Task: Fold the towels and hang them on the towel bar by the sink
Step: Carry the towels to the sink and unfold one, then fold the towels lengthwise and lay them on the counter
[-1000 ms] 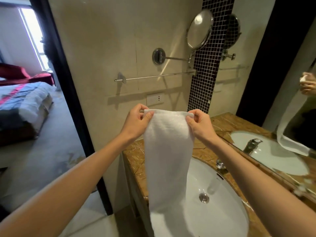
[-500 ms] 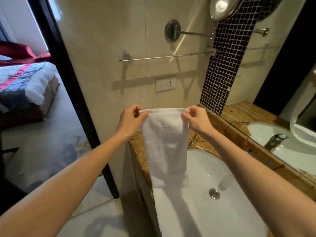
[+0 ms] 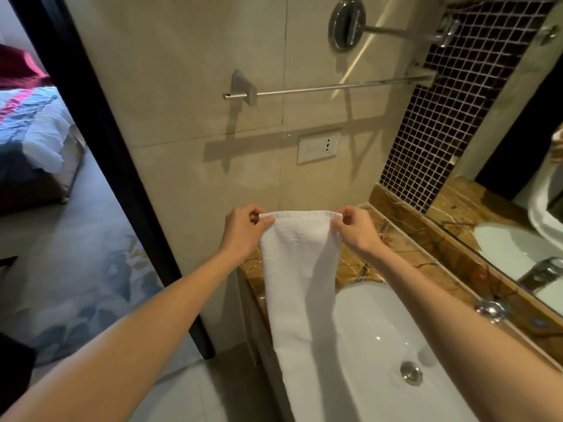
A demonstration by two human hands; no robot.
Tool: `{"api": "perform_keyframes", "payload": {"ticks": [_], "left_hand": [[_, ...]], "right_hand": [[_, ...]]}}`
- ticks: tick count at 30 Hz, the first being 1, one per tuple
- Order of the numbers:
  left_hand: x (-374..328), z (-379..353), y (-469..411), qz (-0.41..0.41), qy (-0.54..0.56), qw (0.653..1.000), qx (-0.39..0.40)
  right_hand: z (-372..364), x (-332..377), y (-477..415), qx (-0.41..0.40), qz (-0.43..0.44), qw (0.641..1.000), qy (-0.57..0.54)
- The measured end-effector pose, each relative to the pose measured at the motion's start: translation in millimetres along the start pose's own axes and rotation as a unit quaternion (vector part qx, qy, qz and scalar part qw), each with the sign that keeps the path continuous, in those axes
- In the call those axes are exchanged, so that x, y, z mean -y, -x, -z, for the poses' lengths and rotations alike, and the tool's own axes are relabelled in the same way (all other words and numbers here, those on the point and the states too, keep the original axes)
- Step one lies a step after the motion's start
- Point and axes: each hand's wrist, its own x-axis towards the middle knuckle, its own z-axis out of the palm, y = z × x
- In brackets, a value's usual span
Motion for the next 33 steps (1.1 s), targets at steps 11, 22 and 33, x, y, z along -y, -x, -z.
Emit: {"api": "perform_keyframes", "payload": {"ticks": [11, 22, 33], "left_hand": [[76, -37, -36, 0.076, -0.011, 0.997, -0.022], [143, -89, -68, 0.136, -0.053, 0.989, -0.029], [191, -125, -49, 0.193, -0.023, 0.972, 0.133]], "right_hand": [[-58, -47, -59, 0.064, -0.038, 0.997, -0.006], [-114, -106, -98, 0.096, -0.139, 0.985, -0.036], [-162, -159, -94, 0.195, -0.131, 0.966, -0.111]]}}
